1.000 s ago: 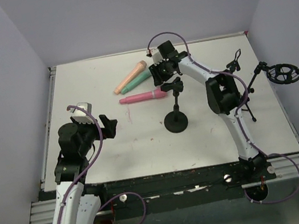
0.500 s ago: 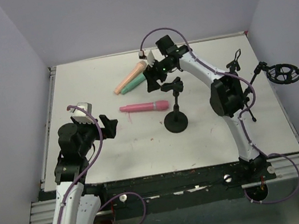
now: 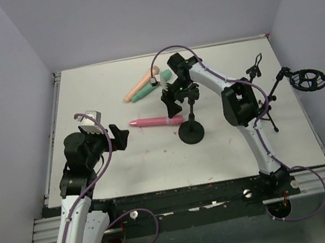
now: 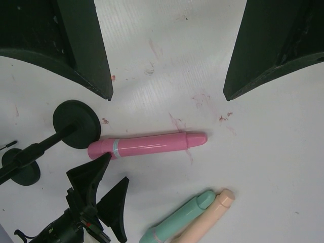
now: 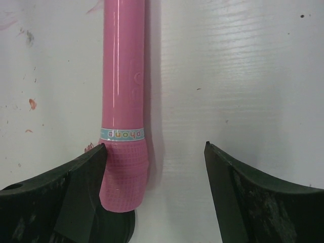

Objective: Attach the microphones to the stand

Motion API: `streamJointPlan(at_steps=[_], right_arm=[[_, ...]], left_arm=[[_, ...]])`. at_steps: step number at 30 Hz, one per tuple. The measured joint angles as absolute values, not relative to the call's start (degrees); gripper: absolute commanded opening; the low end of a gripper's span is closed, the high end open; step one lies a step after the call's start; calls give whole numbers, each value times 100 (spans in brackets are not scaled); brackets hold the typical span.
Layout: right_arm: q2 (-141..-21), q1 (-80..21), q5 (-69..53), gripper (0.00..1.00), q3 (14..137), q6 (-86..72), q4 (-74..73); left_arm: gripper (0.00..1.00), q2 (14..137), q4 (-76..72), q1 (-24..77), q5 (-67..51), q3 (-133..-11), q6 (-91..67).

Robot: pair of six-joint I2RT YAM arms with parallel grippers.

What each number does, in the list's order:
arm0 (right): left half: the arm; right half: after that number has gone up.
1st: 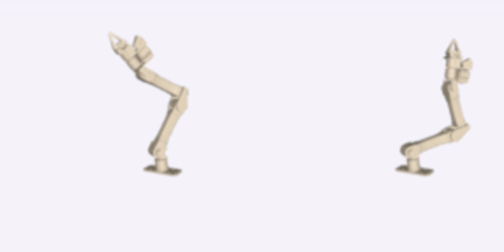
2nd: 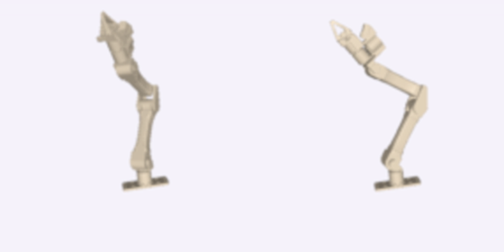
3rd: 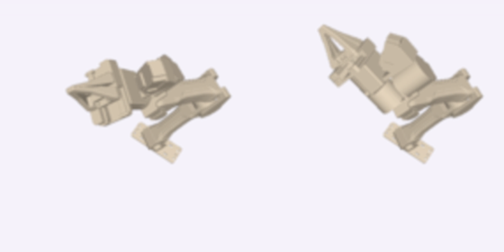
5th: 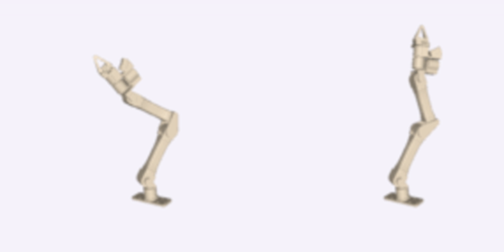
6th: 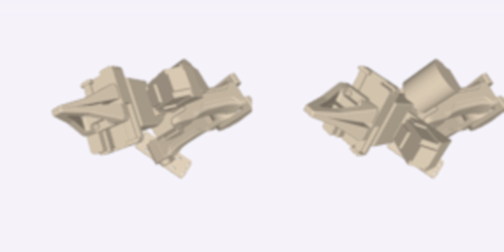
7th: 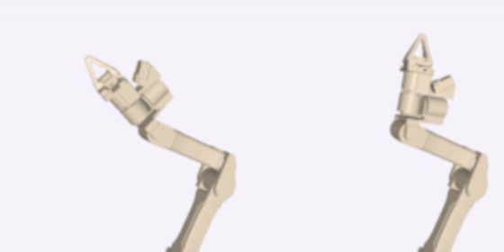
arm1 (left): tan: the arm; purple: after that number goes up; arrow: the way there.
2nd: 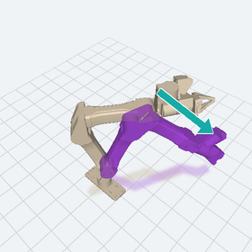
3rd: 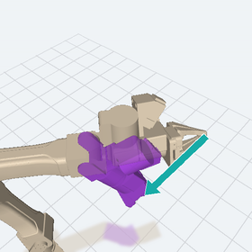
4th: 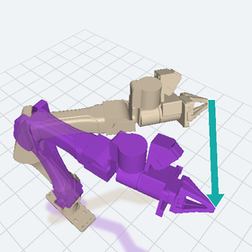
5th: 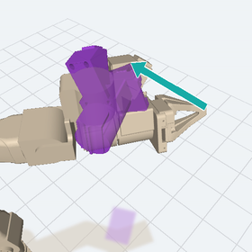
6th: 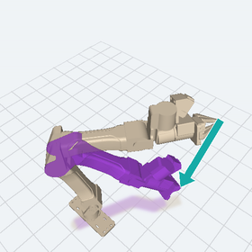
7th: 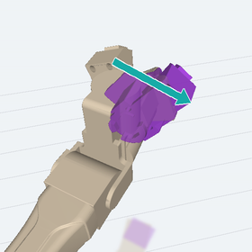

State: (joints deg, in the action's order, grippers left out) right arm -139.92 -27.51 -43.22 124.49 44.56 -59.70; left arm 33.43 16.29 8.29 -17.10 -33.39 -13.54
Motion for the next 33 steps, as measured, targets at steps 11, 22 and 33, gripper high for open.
streamJointPlan(at_steps=[11,22,33], right_arm=[[-13948,-2969,-4182,84,12014,5026,-5955],[-13246,-3000,-3500,75,10785,5566,-5000],[-13190,-2998,-3354,45,10678,6069,-4810]], left_arm=[[98,3465,1588,825,-1885,-3326,-1470],[98,3522,1588,825,-1955,-3326,-1483],[98,3546,1586,825,-2080,-3326,-1485]])
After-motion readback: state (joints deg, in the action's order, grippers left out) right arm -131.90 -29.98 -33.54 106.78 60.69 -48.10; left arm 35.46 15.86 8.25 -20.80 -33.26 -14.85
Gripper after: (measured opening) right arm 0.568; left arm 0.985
